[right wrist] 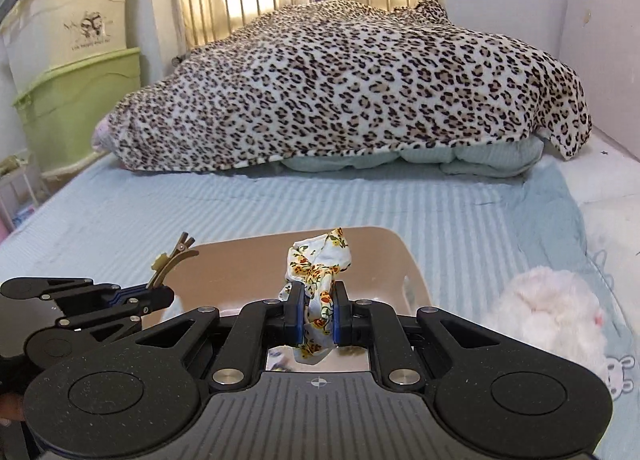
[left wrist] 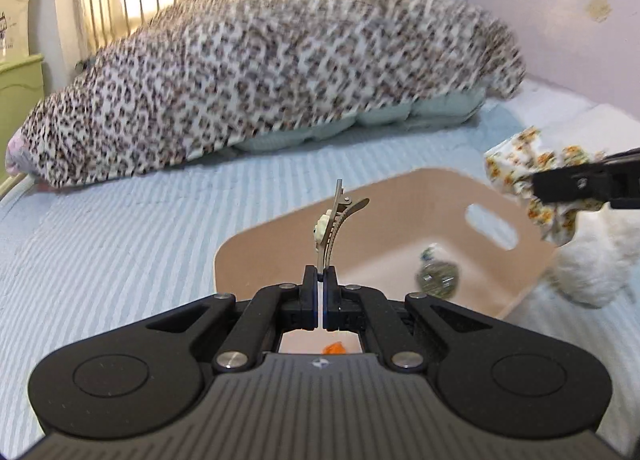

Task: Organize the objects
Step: 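Carry clip and scrunchie over the basket and open both grippers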

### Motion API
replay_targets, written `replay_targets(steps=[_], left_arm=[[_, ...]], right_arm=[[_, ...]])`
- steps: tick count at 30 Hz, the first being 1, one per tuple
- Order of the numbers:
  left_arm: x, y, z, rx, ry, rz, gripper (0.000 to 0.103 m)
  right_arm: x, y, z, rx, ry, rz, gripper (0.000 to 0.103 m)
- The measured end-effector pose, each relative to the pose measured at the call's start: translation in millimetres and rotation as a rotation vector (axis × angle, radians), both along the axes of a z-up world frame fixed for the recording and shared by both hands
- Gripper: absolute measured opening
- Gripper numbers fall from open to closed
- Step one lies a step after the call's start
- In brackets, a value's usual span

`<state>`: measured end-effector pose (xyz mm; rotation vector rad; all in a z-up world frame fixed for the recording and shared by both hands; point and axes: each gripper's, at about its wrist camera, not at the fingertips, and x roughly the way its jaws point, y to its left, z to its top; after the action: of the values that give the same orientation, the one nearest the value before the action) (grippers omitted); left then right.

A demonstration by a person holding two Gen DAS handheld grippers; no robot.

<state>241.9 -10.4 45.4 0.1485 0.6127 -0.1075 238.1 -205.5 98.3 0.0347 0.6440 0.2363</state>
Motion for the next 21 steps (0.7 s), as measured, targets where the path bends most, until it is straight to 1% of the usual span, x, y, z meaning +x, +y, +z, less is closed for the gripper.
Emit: replay_targets(steps=[2, 5, 8, 13, 15, 16, 17, 18, 19, 20, 21], left_arm=[[16, -3, -11, 0.001, 0.046, 0.01, 0.002], [35, -7, -28, 0.043, 0.089, 0.017, 0.002], [48, -5, -43, 0.039, 0.136, 0.026, 0.002], [55, -4, -58, 0.06, 0.178, 0.026, 0.002], [55, -2, -59, 0.052, 0.186, 0.027, 0.003], [53, -2, -57, 0.045, 0.183, 0.034, 0.004], [50, -2, -54, 0.039, 0.173, 0.043, 0.004], [46, -1, -51, 0.035, 0.162, 0.049, 0.005], [43, -2, -47, 0.034, 0.157, 0.052, 0.013], [39, -2, -42, 0.033, 0.152, 0.054, 0.018], [34, -3, -37, 0.032, 0.143, 0.058, 0.037]], right_arm=[[16, -1, -10, 0.007, 0.026, -0.02, 0.012], [38, 0, -27, 0.005, 0.06, -0.044, 0.012], [55, 0, -46, 0.001, 0.103, -0.062, 0.012], [63, 6, -71, -0.002, 0.155, -0.08, 0.012], [63, 8, -76, -0.002, 0.167, -0.075, 0.015], [60, 8, -77, 0.001, 0.169, -0.073, 0.018], [58, 7, -76, 0.004, 0.165, -0.074, 0.032], [54, 6, -74, 0.009, 0.155, -0.07, 0.038], [50, 5, -70, 0.013, 0.145, -0.068, 0.043], [45, 3, -66, 0.015, 0.133, -0.07, 0.051], [40, 1, -61, 0.018, 0.118, -0.071, 0.058]])
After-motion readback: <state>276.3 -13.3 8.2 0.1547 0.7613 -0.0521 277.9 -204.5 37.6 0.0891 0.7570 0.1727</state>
